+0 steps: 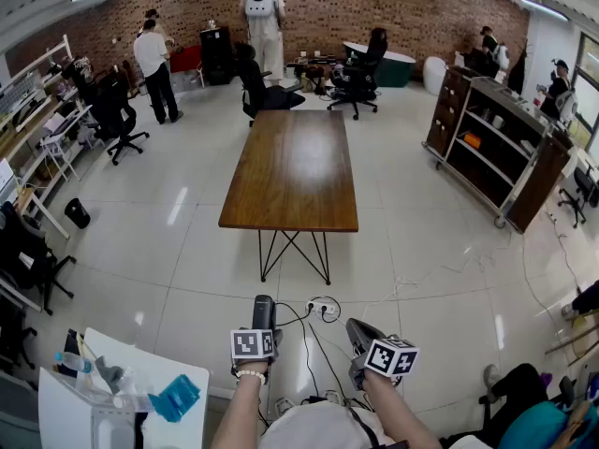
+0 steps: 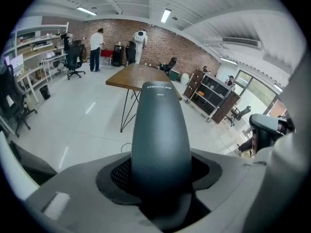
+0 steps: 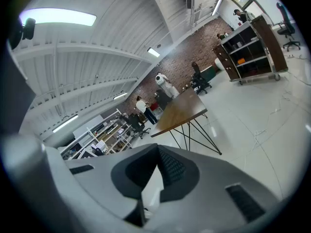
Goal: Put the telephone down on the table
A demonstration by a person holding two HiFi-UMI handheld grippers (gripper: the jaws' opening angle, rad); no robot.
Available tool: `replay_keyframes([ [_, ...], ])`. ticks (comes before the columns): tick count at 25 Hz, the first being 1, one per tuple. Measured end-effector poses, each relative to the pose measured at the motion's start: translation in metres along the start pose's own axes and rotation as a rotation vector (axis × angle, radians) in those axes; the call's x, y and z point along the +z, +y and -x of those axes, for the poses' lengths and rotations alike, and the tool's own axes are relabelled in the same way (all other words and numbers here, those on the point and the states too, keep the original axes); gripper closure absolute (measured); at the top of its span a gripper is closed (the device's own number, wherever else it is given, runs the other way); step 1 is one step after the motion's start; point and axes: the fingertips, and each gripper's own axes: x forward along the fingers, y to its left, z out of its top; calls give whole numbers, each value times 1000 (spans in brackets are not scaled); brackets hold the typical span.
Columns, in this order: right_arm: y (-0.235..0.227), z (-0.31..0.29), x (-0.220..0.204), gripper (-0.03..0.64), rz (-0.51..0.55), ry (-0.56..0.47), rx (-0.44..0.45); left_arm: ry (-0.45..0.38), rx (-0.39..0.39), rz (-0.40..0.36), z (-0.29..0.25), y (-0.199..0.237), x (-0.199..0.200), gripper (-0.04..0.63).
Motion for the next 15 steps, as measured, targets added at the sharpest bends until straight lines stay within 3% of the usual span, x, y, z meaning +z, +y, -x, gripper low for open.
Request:
replay_keyframes([
  [15, -30, 5, -12, 614, -29, 52, 39, -21, 45, 14, -7, -19, 7, 321],
])
